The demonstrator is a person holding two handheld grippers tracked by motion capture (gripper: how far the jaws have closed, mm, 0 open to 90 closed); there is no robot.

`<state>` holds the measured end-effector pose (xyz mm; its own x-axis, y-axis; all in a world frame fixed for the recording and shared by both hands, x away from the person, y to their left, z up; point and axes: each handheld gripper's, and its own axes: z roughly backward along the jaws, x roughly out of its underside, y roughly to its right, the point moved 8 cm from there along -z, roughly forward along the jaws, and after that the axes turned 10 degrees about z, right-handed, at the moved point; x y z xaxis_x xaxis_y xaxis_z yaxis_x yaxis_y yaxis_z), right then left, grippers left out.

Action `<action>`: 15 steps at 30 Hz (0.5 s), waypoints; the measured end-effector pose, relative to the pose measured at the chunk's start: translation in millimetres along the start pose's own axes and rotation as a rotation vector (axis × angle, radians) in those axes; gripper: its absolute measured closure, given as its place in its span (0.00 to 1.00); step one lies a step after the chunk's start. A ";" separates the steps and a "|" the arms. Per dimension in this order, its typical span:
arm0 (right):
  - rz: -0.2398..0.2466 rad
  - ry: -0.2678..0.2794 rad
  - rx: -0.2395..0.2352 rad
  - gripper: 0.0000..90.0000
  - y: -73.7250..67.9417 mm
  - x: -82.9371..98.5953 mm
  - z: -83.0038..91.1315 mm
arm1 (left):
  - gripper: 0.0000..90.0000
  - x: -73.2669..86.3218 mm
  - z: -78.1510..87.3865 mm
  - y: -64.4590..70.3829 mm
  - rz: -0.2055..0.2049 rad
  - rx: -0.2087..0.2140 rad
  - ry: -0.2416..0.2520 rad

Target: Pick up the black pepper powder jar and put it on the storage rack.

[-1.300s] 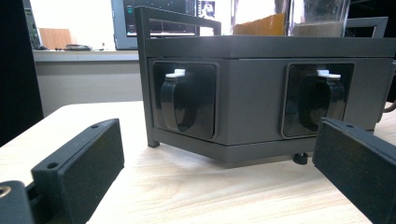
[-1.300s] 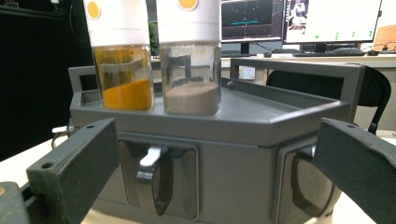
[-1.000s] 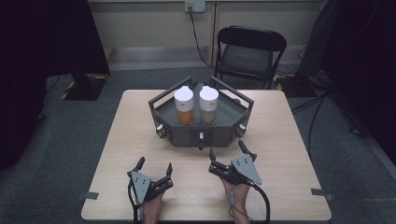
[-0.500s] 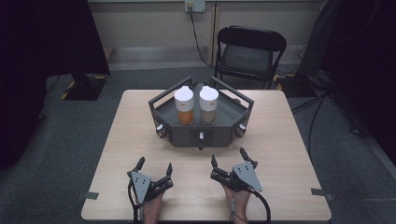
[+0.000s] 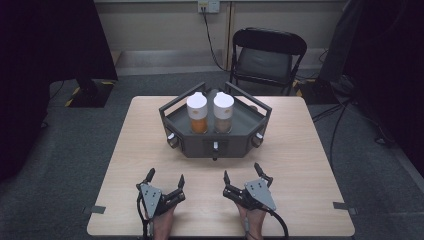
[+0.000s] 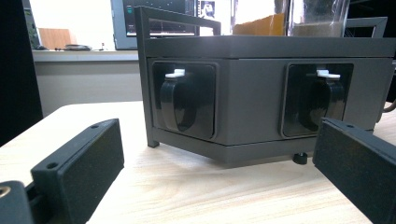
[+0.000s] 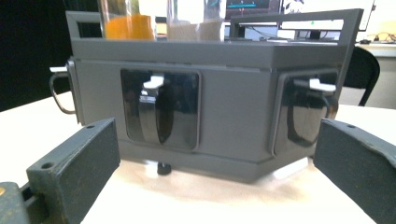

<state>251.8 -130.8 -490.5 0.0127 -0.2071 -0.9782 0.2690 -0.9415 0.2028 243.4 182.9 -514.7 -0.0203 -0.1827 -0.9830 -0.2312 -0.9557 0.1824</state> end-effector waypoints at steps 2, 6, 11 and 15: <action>-0.001 -0.003 0.003 0.00 0.1 2.8 0.8 | 0.02 0.0 0.0 -0.1 0.000 0.001 0.000; -0.011 -0.015 0.010 0.00 1.1 8.9 1.7 | 0.02 0.0 0.0 -0.1 0.000 0.001 0.000; -0.025 -0.019 0.015 0.00 2.2 12.6 3.4 | 0.02 0.0 0.1 -0.1 0.000 0.001 0.000; -0.027 -0.016 0.019 0.00 1.4 13.3 3.5 | 0.02 0.1 0.1 0.0 0.000 0.001 0.000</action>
<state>249.0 -135.7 -503.1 -0.0094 -0.1858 -0.9825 0.2506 -0.9517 0.1775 243.3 183.0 -514.8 -0.0202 -0.1830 -0.9829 -0.2319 -0.9554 0.1827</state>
